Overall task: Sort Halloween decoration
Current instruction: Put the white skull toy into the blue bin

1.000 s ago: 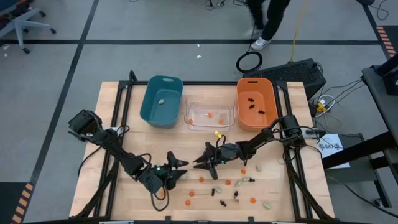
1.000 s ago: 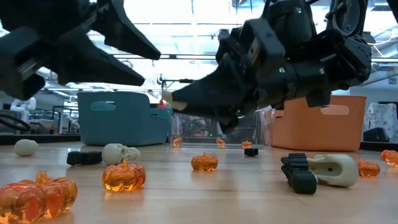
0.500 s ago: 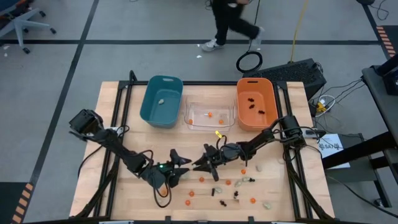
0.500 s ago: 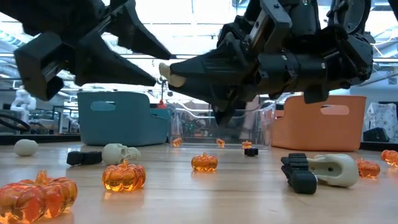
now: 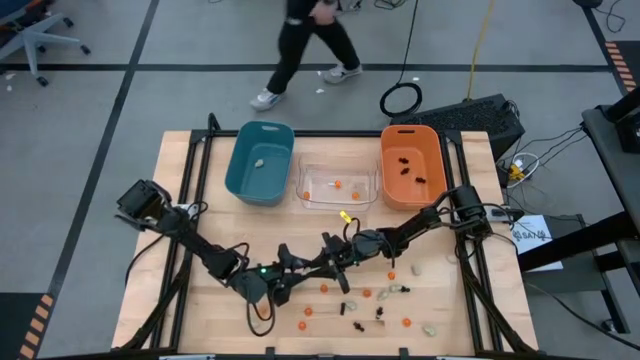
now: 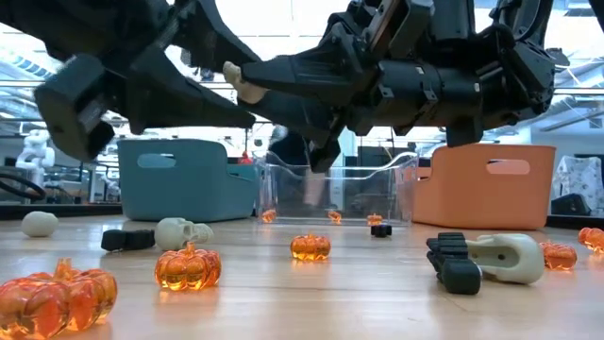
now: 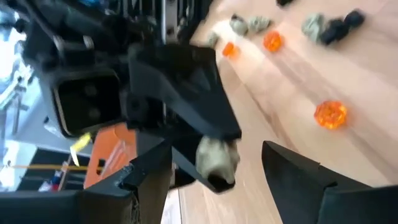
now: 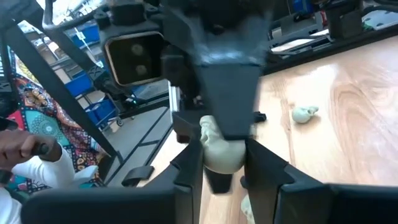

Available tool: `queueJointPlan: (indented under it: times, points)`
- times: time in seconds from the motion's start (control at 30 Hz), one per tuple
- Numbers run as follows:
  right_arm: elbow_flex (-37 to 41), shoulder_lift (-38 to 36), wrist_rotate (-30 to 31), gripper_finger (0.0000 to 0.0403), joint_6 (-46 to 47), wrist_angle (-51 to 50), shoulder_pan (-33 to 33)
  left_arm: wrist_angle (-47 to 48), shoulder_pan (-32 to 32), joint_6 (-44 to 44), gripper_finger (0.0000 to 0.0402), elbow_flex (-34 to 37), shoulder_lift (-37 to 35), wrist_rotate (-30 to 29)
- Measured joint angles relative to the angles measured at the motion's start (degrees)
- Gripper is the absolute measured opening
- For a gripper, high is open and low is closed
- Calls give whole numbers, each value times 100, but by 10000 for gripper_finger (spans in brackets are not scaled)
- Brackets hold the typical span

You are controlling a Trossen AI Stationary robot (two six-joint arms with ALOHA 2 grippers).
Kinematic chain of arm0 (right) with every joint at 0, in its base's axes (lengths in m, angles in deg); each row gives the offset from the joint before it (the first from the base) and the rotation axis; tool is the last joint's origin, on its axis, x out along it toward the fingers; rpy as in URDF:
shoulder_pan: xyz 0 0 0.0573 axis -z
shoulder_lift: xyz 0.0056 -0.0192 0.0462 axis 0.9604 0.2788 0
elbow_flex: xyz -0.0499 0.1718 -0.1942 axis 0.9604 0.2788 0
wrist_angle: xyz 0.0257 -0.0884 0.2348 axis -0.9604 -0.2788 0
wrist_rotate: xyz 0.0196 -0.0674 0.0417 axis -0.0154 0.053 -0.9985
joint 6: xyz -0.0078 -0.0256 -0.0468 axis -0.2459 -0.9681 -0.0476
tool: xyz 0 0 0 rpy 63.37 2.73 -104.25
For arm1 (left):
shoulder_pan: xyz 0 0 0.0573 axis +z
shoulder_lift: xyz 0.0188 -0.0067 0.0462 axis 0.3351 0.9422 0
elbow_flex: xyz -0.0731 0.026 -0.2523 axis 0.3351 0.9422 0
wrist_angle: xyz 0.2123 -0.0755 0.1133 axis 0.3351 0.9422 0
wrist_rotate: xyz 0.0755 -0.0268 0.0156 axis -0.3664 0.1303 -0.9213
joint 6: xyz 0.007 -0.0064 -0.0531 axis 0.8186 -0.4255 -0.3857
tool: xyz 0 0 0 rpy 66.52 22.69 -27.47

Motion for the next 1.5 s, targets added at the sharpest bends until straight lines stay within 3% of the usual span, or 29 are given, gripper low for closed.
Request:
queueJointPlan:
  times: [0.13, 0.43, 0.87, 1.07, 1.27, 1.5]
  points:
    - [0, 0, -2, 70, 13, 0, 0, -41, -77, 139, 228, 0, 0, -12]
    - [0, 0, -147, 70, 17, 0, -2, -40, -94, 141, 147, 0, 0, -48]
    - [0, 0, -157, 70, 24, -4, -4, 1, -94, 150, 67, 0, -2, 36]
    - [0, 0, -146, 74, 26, -13, -15, 46, -94, 147, 54, 0, -6, 74]
    - [0, -52, -148, 139, -143, -259, -15, 64, -127, 132, 52, 4, -7, 146]
    - [0, -534, 36, 228, -603, -1701, -55, 16, -308, 135, 51, 4, -7, -139]
